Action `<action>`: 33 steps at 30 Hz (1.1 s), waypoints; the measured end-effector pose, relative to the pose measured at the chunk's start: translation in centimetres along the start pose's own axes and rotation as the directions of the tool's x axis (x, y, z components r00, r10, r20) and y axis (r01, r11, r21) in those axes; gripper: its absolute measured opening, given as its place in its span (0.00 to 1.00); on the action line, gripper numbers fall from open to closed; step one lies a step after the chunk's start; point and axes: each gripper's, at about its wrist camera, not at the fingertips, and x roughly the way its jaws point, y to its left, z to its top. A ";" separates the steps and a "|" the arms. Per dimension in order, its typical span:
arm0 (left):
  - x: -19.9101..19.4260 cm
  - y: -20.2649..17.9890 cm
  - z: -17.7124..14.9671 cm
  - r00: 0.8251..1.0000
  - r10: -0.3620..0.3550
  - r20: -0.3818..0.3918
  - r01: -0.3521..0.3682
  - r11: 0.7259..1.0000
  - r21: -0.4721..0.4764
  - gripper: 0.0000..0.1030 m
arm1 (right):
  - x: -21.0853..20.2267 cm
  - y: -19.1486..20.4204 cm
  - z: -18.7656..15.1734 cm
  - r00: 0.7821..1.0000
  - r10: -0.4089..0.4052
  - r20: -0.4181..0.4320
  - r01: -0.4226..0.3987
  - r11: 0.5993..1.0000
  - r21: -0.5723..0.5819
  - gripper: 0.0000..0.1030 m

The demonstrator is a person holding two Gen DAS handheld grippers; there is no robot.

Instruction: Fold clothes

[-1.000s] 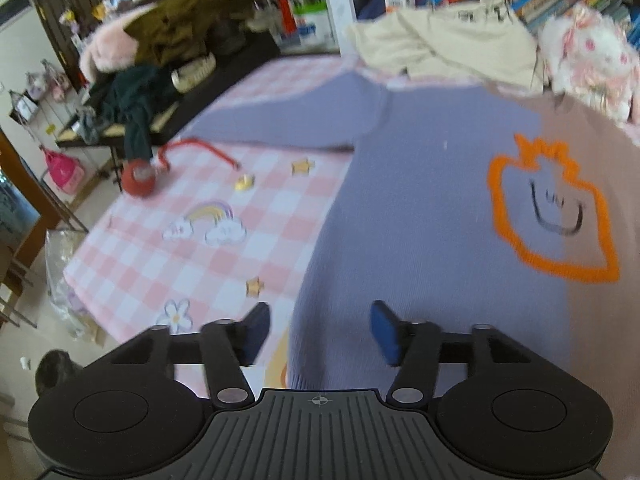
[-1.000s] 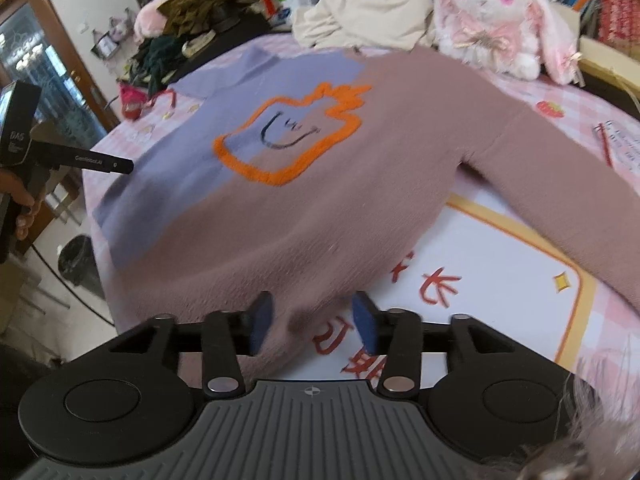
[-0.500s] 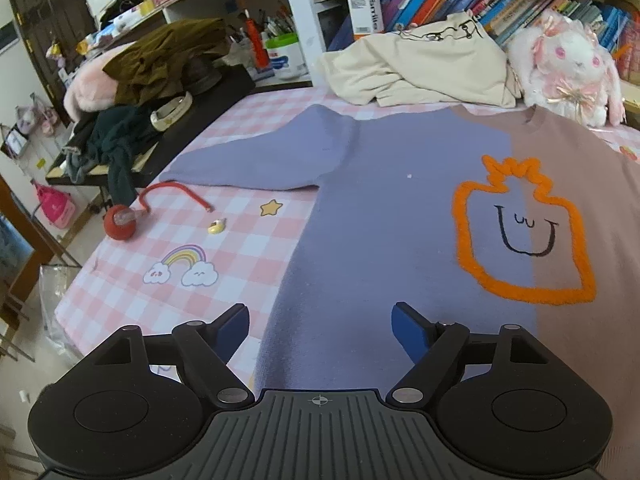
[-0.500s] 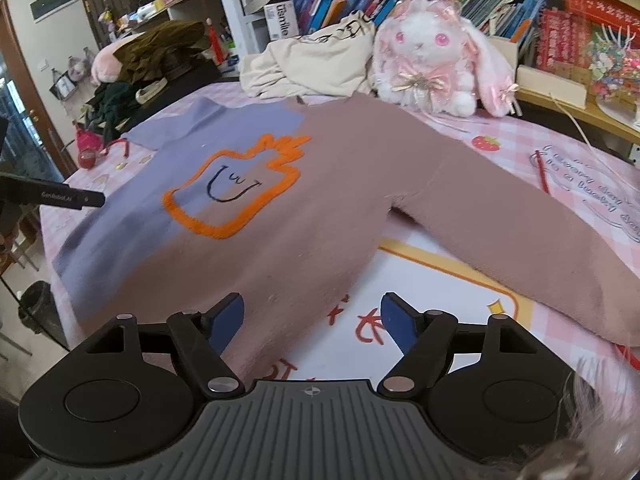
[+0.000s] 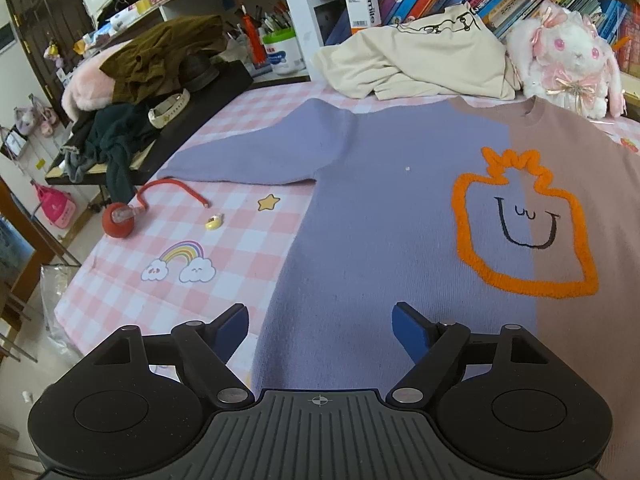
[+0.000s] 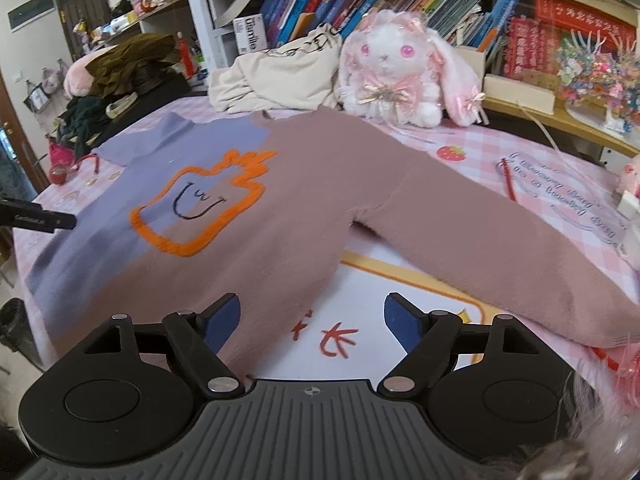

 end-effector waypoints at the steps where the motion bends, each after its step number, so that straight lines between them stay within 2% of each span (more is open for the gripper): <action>1: 0.0 0.0 0.0 1.000 0.001 0.001 -0.001 1.000 0.001 0.79 | 0.0 -0.1 0.0 1.000 -0.005 0.003 0.005 1.000 0.001 0.78; 33: 0.0 -0.1 0.2 1.000 0.006 0.007 -0.006 1.000 0.008 0.80 | 0.1 -0.8 0.0 0.999 -0.042 0.015 0.042 0.999 0.019 0.78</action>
